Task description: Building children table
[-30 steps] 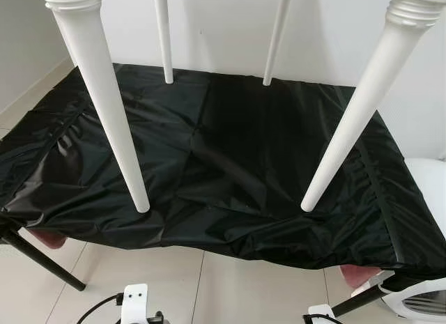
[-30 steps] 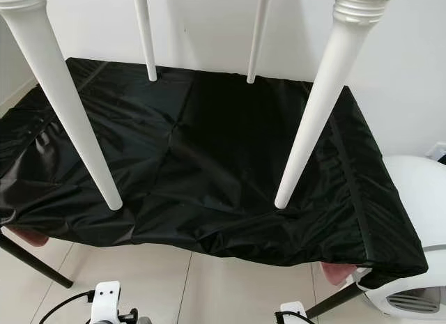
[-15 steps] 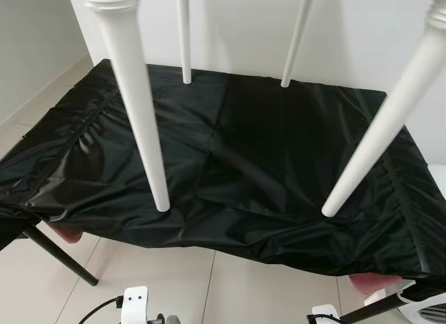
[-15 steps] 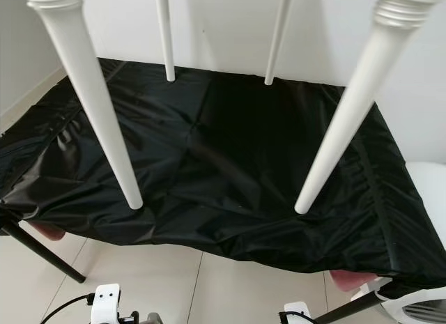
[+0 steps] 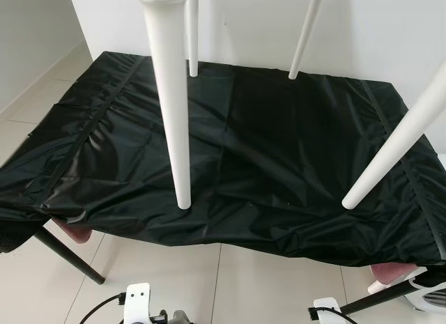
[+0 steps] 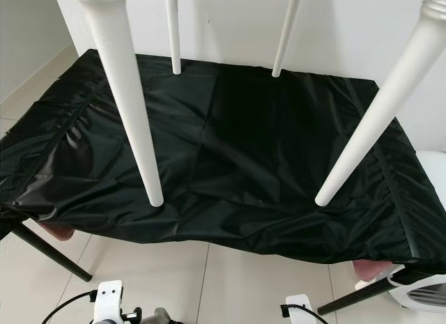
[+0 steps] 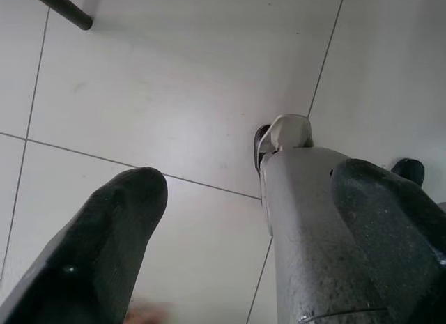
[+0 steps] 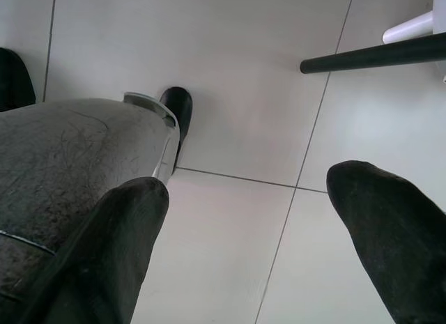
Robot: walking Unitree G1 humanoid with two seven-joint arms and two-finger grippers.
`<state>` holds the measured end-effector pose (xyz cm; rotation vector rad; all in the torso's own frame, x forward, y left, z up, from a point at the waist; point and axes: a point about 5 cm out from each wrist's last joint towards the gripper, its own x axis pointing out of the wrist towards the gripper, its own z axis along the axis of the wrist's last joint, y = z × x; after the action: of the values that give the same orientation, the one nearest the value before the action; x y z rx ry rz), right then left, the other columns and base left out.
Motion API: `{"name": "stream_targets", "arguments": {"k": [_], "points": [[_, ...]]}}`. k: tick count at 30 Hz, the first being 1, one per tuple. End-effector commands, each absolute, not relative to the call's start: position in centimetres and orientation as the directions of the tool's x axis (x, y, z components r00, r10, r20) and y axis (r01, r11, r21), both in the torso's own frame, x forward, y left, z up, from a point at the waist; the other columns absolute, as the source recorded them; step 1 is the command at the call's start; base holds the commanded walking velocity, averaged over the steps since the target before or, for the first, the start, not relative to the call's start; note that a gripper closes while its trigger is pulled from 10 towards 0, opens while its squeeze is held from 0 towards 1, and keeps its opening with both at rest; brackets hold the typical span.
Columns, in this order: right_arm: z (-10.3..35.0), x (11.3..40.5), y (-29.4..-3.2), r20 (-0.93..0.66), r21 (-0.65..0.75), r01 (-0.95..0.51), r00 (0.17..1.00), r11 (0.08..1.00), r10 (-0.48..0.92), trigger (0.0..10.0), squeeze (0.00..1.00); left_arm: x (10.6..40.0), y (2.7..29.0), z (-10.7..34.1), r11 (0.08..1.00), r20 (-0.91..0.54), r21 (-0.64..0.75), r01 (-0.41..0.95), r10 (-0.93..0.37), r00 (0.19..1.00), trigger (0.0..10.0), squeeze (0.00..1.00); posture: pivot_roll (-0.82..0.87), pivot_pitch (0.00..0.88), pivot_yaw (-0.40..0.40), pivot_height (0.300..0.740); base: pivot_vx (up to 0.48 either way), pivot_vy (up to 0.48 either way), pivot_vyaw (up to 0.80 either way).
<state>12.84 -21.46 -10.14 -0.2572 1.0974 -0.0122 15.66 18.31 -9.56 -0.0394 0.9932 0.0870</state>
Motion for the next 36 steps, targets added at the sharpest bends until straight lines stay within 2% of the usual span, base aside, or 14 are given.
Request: {"name": "stream_targets", "arguments": {"k": [1,36], "points": [[-10.59,11.80,-20.90,-0.898,-0.188,-0.129,0.425,0.974,-0.117,10.0,0.00,15.15,17.97,-9.83,0.995,-0.853,-0.006,-0.097,0.046,0.520,10.0,0.00,0.02,0.000,-0.046,0.740,0.000,0.322,0.00],[-10.43,12.22,-21.10,-0.894,-0.188,-0.122,0.432,0.974,-0.119,10.0,0.00,15.41,17.75,-9.76,0.993,-0.849,-0.016,-0.117,0.049,0.526,10.0,0.00,0.03,0.000,-0.063,0.740,0.000,0.341,0.00]]}}
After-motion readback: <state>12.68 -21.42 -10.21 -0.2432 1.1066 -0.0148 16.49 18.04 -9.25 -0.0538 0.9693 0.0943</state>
